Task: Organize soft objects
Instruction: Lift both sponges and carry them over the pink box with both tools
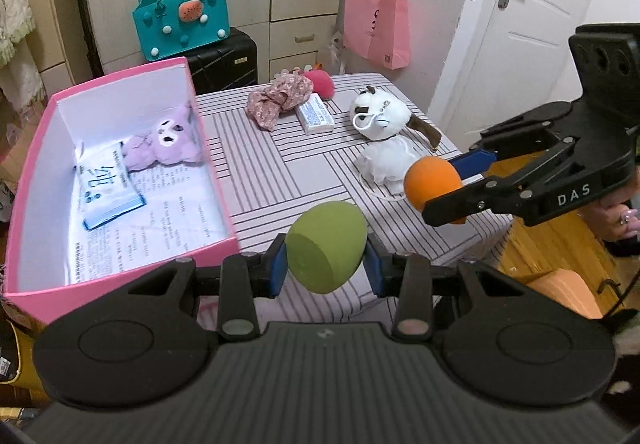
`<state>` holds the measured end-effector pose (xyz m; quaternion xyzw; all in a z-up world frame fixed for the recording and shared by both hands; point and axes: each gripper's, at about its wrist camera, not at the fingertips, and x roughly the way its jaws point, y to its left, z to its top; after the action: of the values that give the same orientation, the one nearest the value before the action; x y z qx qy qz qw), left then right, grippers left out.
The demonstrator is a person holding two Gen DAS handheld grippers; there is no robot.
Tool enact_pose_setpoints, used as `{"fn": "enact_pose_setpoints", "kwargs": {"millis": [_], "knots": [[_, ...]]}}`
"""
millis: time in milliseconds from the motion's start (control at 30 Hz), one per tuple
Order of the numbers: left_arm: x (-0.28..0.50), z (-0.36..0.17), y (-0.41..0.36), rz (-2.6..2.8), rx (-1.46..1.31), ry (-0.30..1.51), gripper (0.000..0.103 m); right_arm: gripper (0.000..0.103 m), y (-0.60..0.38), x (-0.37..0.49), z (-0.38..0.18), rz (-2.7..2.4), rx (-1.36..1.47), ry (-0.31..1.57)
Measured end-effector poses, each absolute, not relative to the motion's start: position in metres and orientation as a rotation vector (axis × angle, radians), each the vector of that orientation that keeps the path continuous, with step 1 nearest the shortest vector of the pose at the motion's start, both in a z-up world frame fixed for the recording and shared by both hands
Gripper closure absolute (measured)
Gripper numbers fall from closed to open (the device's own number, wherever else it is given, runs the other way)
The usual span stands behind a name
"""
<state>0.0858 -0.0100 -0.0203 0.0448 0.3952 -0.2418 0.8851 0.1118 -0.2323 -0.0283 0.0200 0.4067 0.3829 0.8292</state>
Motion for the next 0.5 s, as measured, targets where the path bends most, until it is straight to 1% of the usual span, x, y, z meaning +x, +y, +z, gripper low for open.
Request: {"fn": "enact_pose_setpoints", "kwargs": {"millis": [300,500], "knots": [[0.072,0.009,0.034,-0.486,0.120,0.771,0.064,0.057,-0.176,0.105,0.003,0.880,-0.080,0.800],[0.088,0.004,0.069,-0.443,0.060,0.750,0.064,0.056,-0.140,0.117,0.009,0.902,-0.185,0.729]]}}
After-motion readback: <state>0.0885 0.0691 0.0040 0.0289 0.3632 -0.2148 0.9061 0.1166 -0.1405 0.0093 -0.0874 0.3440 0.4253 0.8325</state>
